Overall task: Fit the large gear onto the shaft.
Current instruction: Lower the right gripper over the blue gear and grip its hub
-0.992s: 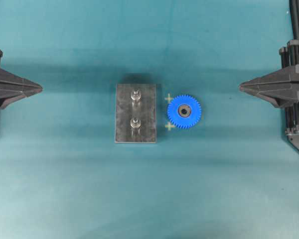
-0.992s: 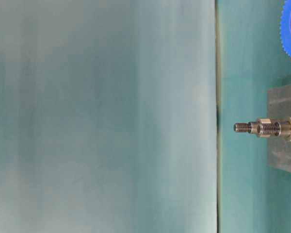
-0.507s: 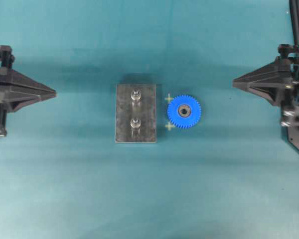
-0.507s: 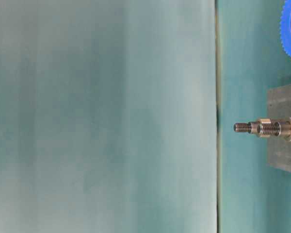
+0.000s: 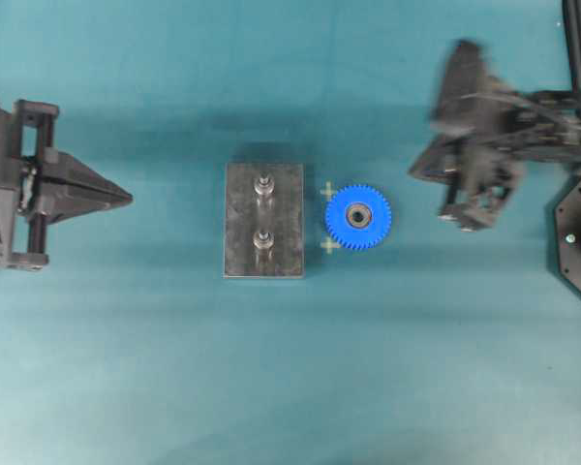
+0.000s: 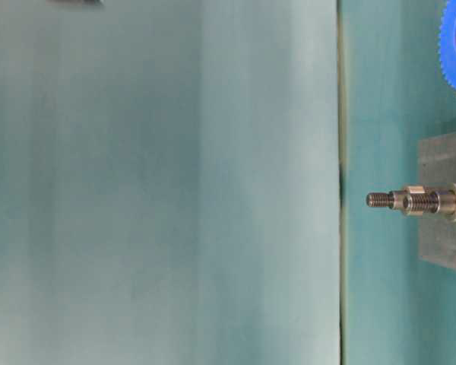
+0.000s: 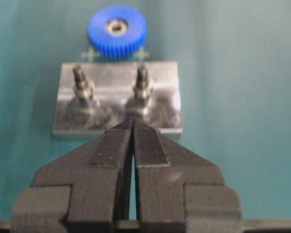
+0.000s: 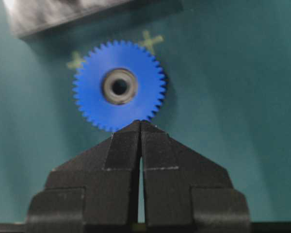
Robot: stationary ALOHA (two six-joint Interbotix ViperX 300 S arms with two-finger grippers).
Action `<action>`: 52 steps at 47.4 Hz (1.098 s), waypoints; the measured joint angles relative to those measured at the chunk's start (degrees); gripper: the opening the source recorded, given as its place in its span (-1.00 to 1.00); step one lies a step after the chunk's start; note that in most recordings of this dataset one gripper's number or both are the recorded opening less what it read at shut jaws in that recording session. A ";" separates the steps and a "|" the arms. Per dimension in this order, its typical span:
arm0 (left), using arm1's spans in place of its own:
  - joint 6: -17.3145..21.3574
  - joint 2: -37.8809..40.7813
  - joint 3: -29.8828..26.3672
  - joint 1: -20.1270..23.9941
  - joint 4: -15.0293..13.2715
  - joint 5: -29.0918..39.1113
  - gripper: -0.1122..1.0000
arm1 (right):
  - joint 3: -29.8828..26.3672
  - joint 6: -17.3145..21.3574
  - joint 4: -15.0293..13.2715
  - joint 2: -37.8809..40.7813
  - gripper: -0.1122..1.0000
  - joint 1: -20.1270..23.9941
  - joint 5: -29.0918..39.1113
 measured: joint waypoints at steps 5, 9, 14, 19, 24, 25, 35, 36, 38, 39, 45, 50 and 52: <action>0.09 1.49 -0.18 -0.09 0.00 0.79 -0.80 | -1.49 -1.14 -0.09 4.22 -0.78 0.00 0.53; 0.09 2.20 -0.26 0.00 0.00 0.97 -0.80 | -3.16 -1.23 -0.09 7.73 -0.77 0.00 0.70; 0.09 2.46 -0.35 0.00 0.00 0.97 -0.80 | -4.83 -1.58 -0.09 10.90 -0.66 -0.09 0.88; 0.09 2.37 -0.35 0.00 0.00 0.62 -0.80 | -6.59 -1.67 -0.09 14.24 -0.22 -0.26 1.23; 0.09 2.29 -0.35 0.00 0.00 0.35 -0.80 | -7.91 -1.85 -0.09 17.58 0.36 -0.44 1.32; 0.09 2.29 -0.35 0.00 0.00 0.35 -0.80 | -8.09 -1.93 -0.09 18.19 0.48 -0.44 1.32; 0.09 2.37 -0.53 0.09 -0.09 0.26 -0.80 | -10.63 -4.22 -0.35 24.70 0.84 -0.44 1.05; 0.09 2.46 -0.62 0.09 -0.09 0.26 -0.80 | -10.90 -4.48 -0.35 25.14 0.85 -0.44 1.05; 0.09 2.46 -0.79 0.09 0.00 0.18 -0.80 | -11.43 -4.83 -0.35 26.10 0.86 -0.44 1.14; 0.09 2.46 -0.79 0.09 -0.09 0.18 -0.80 | -11.69 -5.10 -0.35 26.46 0.86 -0.44 1.14; -0.09 2.46 -0.79 0.09 -0.09 0.18 -0.80 | -13.27 -6.06 -0.35 28.30 0.86 -0.53 1.93; -0.35 2.46 -0.53 0.09 0.00 0.18 -0.80 | -14.15 -6.42 -0.35 29.27 0.86 -0.44 3.52; -0.44 2.46 -0.35 0.09 0.00 0.18 -0.80 | -14.41 -6.42 -0.35 29.44 0.86 -0.44 4.13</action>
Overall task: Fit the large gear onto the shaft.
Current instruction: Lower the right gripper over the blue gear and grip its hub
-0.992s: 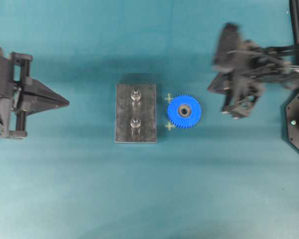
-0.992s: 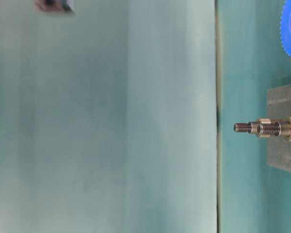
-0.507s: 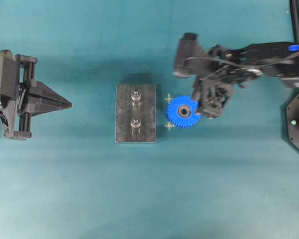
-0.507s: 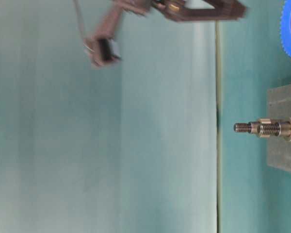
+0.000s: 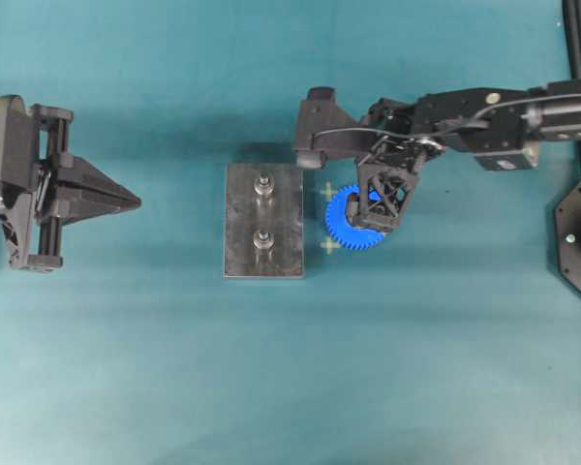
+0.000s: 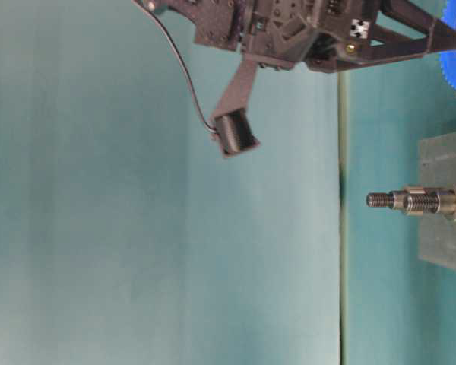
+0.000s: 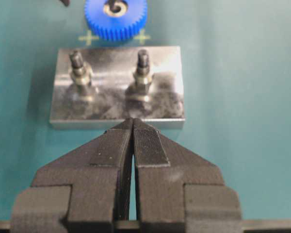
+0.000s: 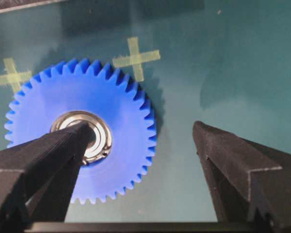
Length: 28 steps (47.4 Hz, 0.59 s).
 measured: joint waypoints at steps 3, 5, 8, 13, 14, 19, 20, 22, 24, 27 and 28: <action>0.00 0.00 0.18 0.00 0.00 0.00 -0.80 | -0.18 0.00 0.00 0.09 0.86 0.00 0.62; 0.00 0.00 0.26 0.00 0.00 0.00 -0.80 | -0.18 0.00 0.00 0.09 0.86 0.00 0.97; 0.00 0.09 0.44 0.00 -0.09 0.00 -0.80 | -0.26 0.00 0.00 0.26 0.86 0.00 1.23; 0.00 0.00 0.44 0.00 0.00 0.00 -0.80 | -0.26 0.00 0.09 0.70 0.86 0.00 1.32; 0.00 0.09 0.44 0.00 0.00 0.00 -0.80 | -0.18 0.00 0.00 0.70 0.86 0.00 1.32; -0.09 0.35 0.44 0.00 0.00 -0.09 -0.80 | -0.26 0.00 0.00 1.14 0.86 0.09 1.41; -0.09 0.44 0.44 0.00 0.00 -0.09 -0.80 | -0.26 0.00 0.00 1.32 0.86 0.09 1.41; -0.09 0.70 0.44 0.00 0.00 -0.09 -0.80 | -0.26 0.00 0.00 1.49 0.86 0.09 1.41; -0.09 1.14 0.44 0.00 0.00 0.00 -0.80 | -0.26 -0.09 0.00 1.76 0.86 0.18 1.41; -0.09 2.29 0.44 0.00 0.00 -0.09 -0.80 | -0.26 -0.09 0.09 2.11 0.86 0.18 1.41; -0.09 2.55 0.44 0.00 0.00 -0.09 -0.80 | -0.26 0.00 0.09 2.29 0.86 0.18 1.32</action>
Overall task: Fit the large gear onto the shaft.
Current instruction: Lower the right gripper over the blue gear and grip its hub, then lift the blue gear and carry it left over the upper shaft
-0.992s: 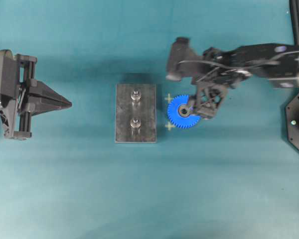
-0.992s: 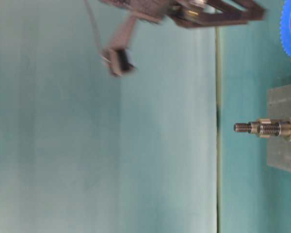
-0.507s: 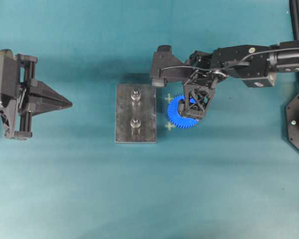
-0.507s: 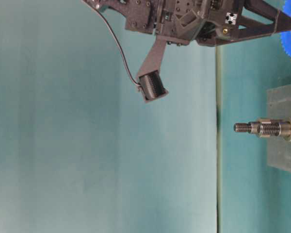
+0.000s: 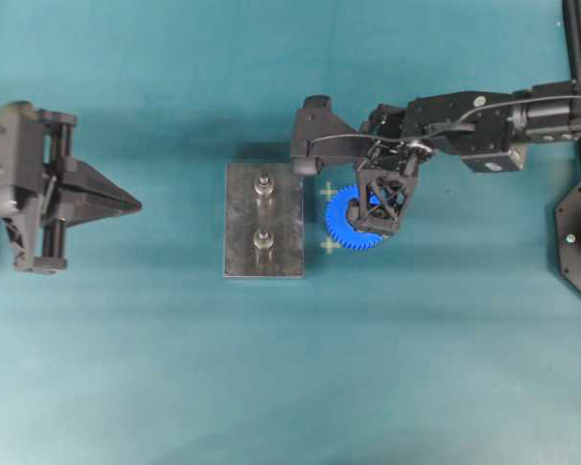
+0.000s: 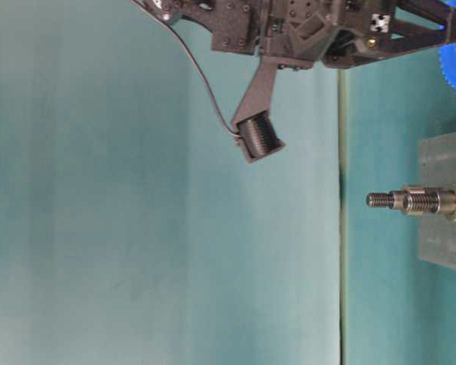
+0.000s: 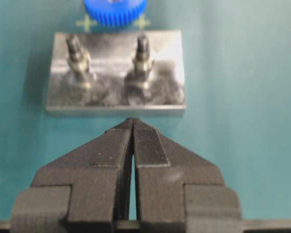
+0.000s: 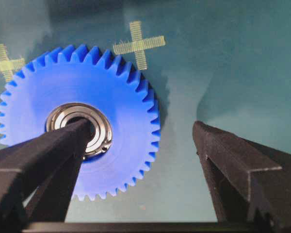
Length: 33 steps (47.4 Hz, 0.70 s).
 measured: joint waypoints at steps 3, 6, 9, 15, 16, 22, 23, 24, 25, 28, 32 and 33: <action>0.00 0.79 0.00 0.00 0.00 0.00 -0.80 | -0.18 -0.09 0.00 0.53 0.86 0.00 0.09; 0.00 1.85 0.00 0.00 0.00 0.00 -0.80 | -0.35 0.00 0.00 0.79 0.86 0.26 0.00; 0.00 2.81 -0.09 0.00 -0.09 0.00 -0.80 | -0.53 0.00 0.00 0.97 0.82 0.35 0.09; -0.09 3.69 0.00 -0.53 0.00 0.00 -0.80 | -0.97 0.00 0.00 1.05 0.62 0.35 0.88; -0.09 3.69 -0.09 -0.53 0.00 0.00 -0.80 | -1.05 0.00 0.00 1.05 0.54 0.44 1.14; -0.97 3.69 0.26 -0.62 0.00 0.00 -0.80 | -1.32 0.00 0.09 0.97 0.07 0.62 2.29; -1.14 3.69 0.35 -0.62 0.00 0.00 -0.80 | -1.41 0.00 0.09 1.05 0.07 0.62 2.37; -1.32 3.69 0.35 -0.62 0.00 0.00 -0.80 | -1.41 0.00 0.00 0.97 0.07 0.62 2.37; -1.41 3.69 0.35 -0.62 0.00 0.00 -0.80 | -1.49 0.00 0.09 1.05 0.07 0.62 2.37; -1.76 3.69 0.53 -0.62 0.00 0.00 -0.80 | -1.58 0.00 0.00 1.05 0.07 0.62 2.46; -1.93 3.69 0.62 -0.62 0.00 0.00 -0.80 | -1.93 0.09 0.00 1.05 0.07 0.53 2.37; -1.93 3.60 0.62 -0.53 0.00 -0.09 -0.80 | -2.02 0.00 0.00 1.05 0.07 0.53 2.46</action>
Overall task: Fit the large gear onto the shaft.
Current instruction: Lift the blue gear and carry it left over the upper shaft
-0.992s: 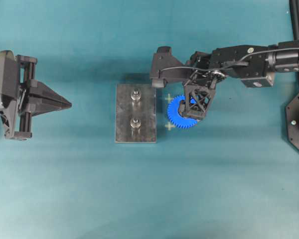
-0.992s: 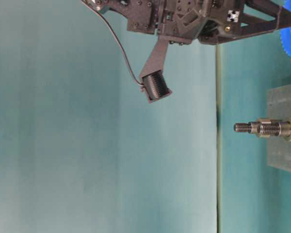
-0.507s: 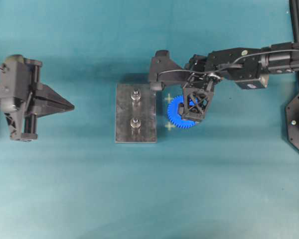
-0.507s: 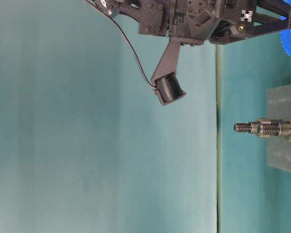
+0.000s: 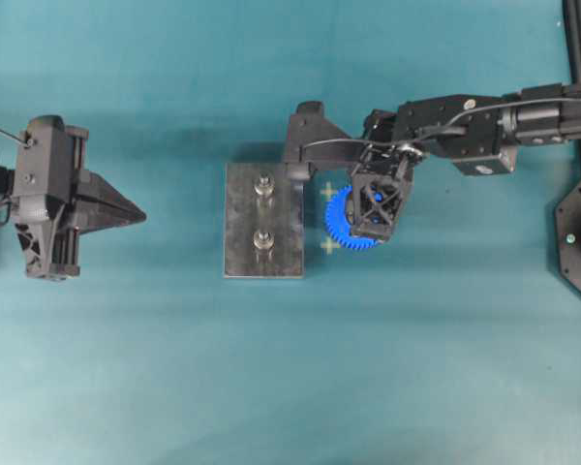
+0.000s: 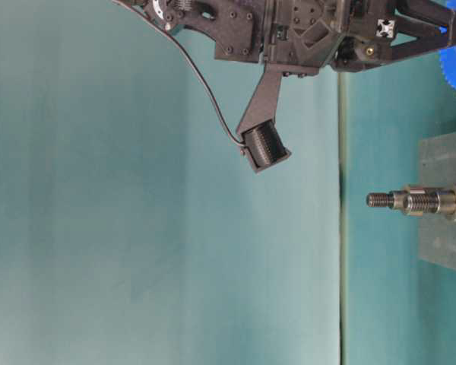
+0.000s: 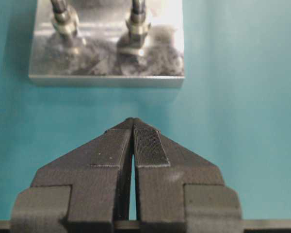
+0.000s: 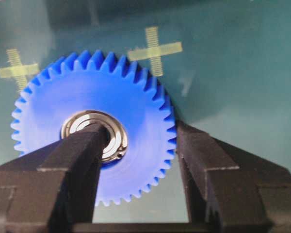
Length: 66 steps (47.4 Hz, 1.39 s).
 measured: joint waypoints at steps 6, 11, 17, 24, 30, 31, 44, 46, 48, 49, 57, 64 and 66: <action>-0.09 0.00 0.00 -0.09 0.00 0.00 -0.80 | -2.72 0.09 -0.35 -0.44 0.07 -0.62 3.08; -0.09 -0.09 0.09 -0.18 -0.09 0.00 -0.80 | -7.82 0.26 -0.35 -1.58 0.07 -0.62 8.26; -0.18 -0.35 0.00 -0.18 0.00 0.00 -0.80 | -14.94 0.35 -0.26 -1.93 0.07 -0.70 12.92; -0.18 -0.44 0.09 -0.18 0.00 0.00 -0.80 | -22.15 0.35 -0.26 0.00 0.07 -0.88 14.50; -0.97 -0.79 0.09 -0.18 0.00 0.00 -0.80 | -27.69 0.26 -0.26 3.34 0.07 -0.88 16.08; -1.23 -0.79 0.09 -0.18 0.00 0.00 -0.80 | -28.39 0.26 -0.35 3.96 0.07 -0.88 16.44; -2.99 -2.55 0.88 -0.18 0.00 0.00 -0.80 | -34.28 -0.09 -0.18 9.84 0.07 -0.44 20.04; -2.72 -3.25 0.88 -0.09 0.00 0.18 -0.80 | -34.72 0.00 -0.18 10.37 0.07 -0.44 20.30; -2.37 -4.04 0.88 -0.18 -0.09 0.53 -0.80 | -34.80 -0.09 -0.18 10.81 0.07 -0.53 20.30; -2.20 -4.39 0.88 -0.18 0.00 0.70 -0.80 | -34.89 -0.09 -0.18 10.90 0.07 -0.44 20.30; -1.93 -6.06 0.88 -0.18 0.00 1.85 -0.80 | -34.89 -0.62 -0.62 11.60 0.07 -0.53 20.30; -1.93 -6.24 0.88 -0.18 0.00 2.02 -0.80 | -34.89 -0.62 -1.58 11.87 0.07 -0.53 20.48; -1.85 -6.24 0.88 -0.09 0.00 2.11 -0.80 | -34.89 -0.70 -1.58 11.87 0.07 -0.53 20.48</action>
